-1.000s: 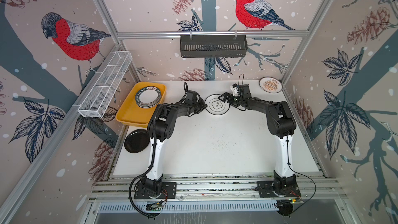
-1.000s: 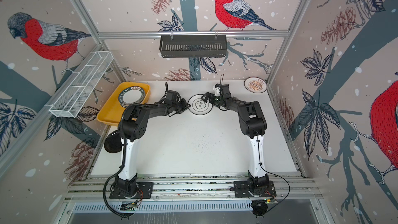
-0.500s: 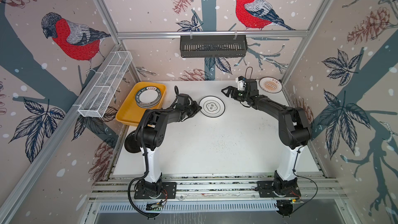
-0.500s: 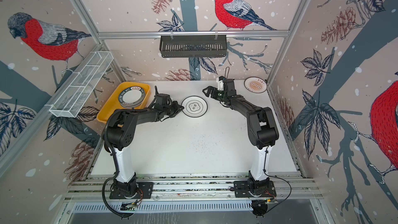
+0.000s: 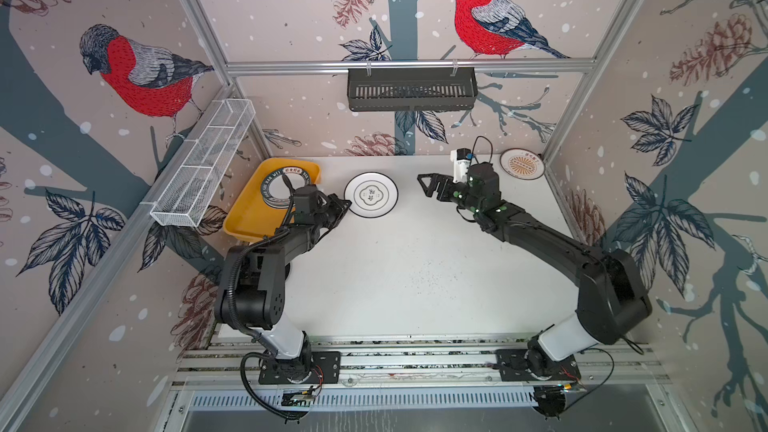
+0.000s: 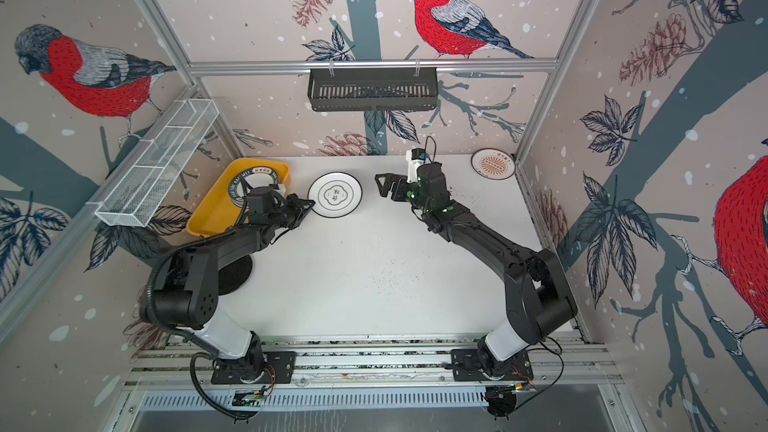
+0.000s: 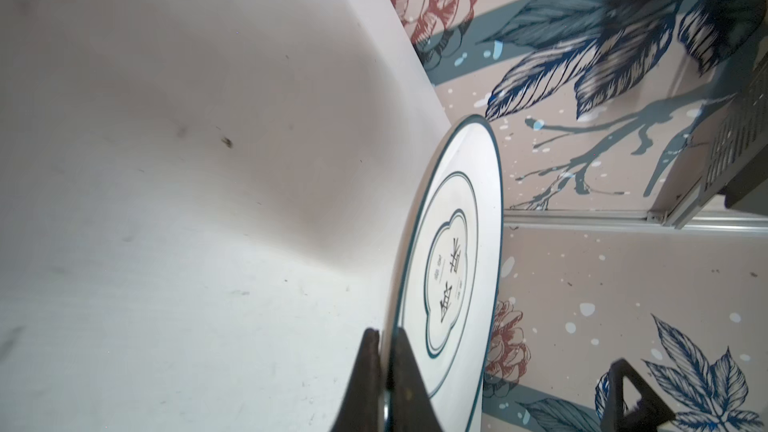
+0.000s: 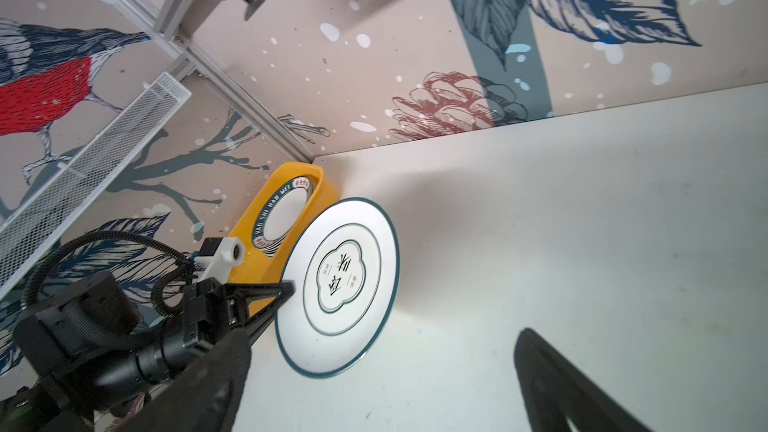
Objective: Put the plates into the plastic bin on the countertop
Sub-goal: 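Carry the emblem plate with the left gripper into the yellow bin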
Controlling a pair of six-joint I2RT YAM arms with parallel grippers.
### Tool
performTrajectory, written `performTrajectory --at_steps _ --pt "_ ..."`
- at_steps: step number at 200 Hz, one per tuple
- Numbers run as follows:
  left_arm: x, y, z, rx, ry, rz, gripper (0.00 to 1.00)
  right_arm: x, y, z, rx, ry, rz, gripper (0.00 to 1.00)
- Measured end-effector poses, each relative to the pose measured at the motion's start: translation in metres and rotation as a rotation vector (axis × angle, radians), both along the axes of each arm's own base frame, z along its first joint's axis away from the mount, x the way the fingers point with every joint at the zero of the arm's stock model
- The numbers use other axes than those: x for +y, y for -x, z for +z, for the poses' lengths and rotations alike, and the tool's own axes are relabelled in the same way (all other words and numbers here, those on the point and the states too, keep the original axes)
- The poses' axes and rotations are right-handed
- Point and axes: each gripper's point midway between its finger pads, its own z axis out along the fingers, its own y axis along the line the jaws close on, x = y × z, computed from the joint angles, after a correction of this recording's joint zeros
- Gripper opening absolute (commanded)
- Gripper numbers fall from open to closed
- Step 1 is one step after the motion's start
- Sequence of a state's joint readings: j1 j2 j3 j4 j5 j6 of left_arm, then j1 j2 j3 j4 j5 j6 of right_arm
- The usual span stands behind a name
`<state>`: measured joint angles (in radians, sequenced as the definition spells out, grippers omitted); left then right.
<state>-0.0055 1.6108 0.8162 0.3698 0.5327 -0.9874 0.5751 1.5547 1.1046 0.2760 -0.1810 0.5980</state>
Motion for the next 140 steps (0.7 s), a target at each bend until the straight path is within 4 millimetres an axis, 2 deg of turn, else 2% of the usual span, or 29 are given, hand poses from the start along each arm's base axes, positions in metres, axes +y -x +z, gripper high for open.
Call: performTrajectory --at_steps 29,60,93,140 --pt "0.036 0.005 0.008 -0.015 -0.010 0.071 0.01 0.052 0.031 0.011 -0.084 -0.001 0.066 0.99" --pt "0.072 0.011 0.015 -0.028 -0.008 0.143 0.01 0.094 0.060 0.025 -0.211 0.030 0.146 1.00" --pt "0.114 0.016 0.016 -0.027 -0.015 0.218 0.01 0.100 0.062 0.043 -0.312 0.037 0.157 1.00" --pt "0.167 0.024 0.010 -0.016 -0.013 0.326 0.02 0.110 0.073 0.047 -0.359 0.055 0.198 1.00"
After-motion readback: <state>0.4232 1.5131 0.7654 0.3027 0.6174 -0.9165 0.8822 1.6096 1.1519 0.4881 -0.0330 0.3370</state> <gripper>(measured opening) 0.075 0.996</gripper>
